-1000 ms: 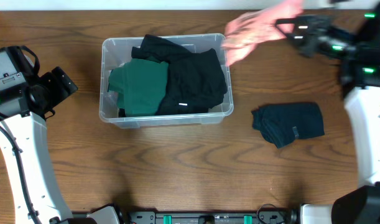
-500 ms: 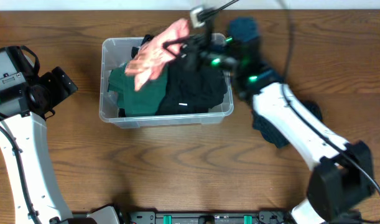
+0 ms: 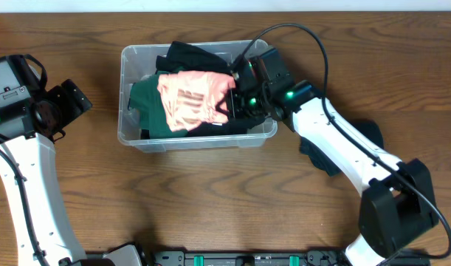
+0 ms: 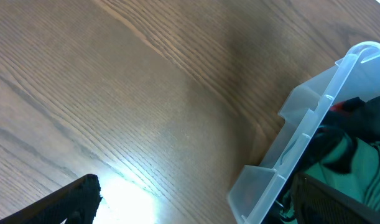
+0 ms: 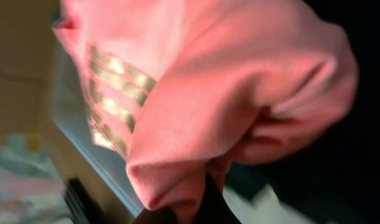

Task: Pack container
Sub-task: 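Lift the pink t-shirt into the container and press it down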

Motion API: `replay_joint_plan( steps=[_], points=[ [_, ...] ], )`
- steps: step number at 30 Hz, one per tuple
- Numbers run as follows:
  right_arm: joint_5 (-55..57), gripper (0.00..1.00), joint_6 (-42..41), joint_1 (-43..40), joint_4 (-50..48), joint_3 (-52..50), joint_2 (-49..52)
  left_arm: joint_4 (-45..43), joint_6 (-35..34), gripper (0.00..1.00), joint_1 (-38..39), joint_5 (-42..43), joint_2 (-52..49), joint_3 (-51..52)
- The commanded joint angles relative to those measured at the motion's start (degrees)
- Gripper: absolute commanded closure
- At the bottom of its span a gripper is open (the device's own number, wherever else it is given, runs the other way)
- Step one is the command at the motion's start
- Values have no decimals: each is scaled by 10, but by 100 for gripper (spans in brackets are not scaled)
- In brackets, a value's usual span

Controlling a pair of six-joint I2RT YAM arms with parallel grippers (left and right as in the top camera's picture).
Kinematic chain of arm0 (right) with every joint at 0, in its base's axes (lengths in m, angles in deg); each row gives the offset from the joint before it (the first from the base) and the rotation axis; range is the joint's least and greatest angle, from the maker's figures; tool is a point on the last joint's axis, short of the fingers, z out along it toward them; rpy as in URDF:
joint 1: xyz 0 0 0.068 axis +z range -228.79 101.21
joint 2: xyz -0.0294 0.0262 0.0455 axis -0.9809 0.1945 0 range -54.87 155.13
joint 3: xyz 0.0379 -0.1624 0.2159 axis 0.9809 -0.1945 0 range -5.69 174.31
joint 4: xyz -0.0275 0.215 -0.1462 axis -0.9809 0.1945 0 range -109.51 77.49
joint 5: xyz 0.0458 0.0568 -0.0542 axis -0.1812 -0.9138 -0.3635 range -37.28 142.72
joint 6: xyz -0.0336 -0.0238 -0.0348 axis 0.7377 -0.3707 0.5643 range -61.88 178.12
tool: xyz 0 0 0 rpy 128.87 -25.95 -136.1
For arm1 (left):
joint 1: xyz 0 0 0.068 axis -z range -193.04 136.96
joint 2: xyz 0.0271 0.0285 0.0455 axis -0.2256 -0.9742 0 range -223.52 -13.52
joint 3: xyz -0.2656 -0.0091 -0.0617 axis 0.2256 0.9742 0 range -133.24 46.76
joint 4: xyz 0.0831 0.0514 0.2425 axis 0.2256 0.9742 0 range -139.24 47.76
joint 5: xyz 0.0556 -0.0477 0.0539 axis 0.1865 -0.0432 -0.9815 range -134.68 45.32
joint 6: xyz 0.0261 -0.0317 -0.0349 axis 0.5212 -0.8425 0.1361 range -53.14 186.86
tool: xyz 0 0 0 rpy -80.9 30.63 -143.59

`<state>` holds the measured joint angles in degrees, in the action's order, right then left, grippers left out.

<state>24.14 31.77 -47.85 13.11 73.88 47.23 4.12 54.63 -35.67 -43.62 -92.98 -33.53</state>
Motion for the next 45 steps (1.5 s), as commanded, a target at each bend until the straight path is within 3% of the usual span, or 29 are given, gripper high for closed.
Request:
replay_joint_plan(
  steps=[1,7,8,10,11,12,20,25,28,34,40,45],
  points=[
    [49,99,71,-2,50,3,-33,0,-5,2,-2,-7,-2,-3],
    [61,97,103,-2,90,3,-37,0,-5,2,-2,-7,-2,-3],
    [61,87,107,-2,90,3,-37,0,-5,2,-2,-7,-2,-3],
    [64,54,108,-2,90,3,-37,0,-5,2,-2,-7,-2,-3],
    [74,42,107,-3,90,3,-37,0,-5,2,-2,-7,-2,-3],
    [90,40,108,-3,90,3,-37,0,-5,2,-2,-7,-2,-3],
    [146,44,108,-37,56,4,-108,0,-5,2,-2,-7,-2,-3],
    [67,55,108,-43,-21,3,-131,0,-5,2,-2,-7,-2,-3],
    [-1,44,103,-25,-92,3,-109,0,-5,2,-2,-7,-2,-3],
    [-2,42,90,21,-151,3,-12,0,-5,2,-2,-7,-2,-3],
    [3,45,91,34,-141,3,98,0,-5,2,-2,-7,-2,-3],
    [79,45,122,28,-89,3,130,0,-5,2,-2,-7,-2,-3]
  ],
)
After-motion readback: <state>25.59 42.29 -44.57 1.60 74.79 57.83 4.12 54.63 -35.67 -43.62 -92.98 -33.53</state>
